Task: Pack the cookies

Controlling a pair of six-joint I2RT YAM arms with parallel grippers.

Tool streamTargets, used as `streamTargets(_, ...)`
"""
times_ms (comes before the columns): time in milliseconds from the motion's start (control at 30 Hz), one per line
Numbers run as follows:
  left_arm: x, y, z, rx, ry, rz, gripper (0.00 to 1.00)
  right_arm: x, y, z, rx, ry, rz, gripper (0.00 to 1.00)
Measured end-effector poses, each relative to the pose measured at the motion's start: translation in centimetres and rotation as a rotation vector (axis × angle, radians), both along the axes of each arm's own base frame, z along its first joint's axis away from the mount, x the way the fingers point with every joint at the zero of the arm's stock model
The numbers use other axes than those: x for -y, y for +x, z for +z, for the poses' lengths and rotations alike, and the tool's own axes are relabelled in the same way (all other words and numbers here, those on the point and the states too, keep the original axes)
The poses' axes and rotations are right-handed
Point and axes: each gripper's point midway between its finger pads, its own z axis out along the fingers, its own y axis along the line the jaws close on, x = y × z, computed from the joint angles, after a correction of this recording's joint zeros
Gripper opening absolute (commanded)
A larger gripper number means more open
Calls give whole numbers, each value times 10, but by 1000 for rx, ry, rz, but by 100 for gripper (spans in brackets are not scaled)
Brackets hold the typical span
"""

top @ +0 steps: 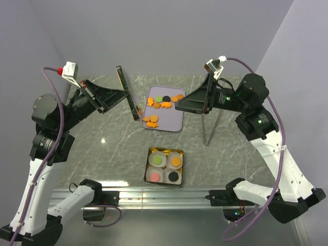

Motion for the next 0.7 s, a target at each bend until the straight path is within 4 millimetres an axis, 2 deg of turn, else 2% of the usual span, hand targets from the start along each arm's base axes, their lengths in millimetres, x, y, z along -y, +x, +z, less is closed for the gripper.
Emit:
streamTargets(100, 5, -18, 24, 62, -65, -80, 0, -4, 5, 9, -9, 56, 16, 95)
streamTargets(267, 8, -45, 59, 159, -150, -187, 0, -12, 19, 13, -33, 106, 25, 95)
streamTargets(433, 7, -65, 88, 231, -183, -244, 0, -23, 43, 2, -66, 102, 24, 95)
streamTargets(533, 5, -73, 97, 262, -203, -261, 0, -30, 55, -4, -99, 105, 29, 95)
streamTargets(700, 3, -84, 107, 300, -236, -284, 1, -38, 65, 0, -112, 154, 63, 95)
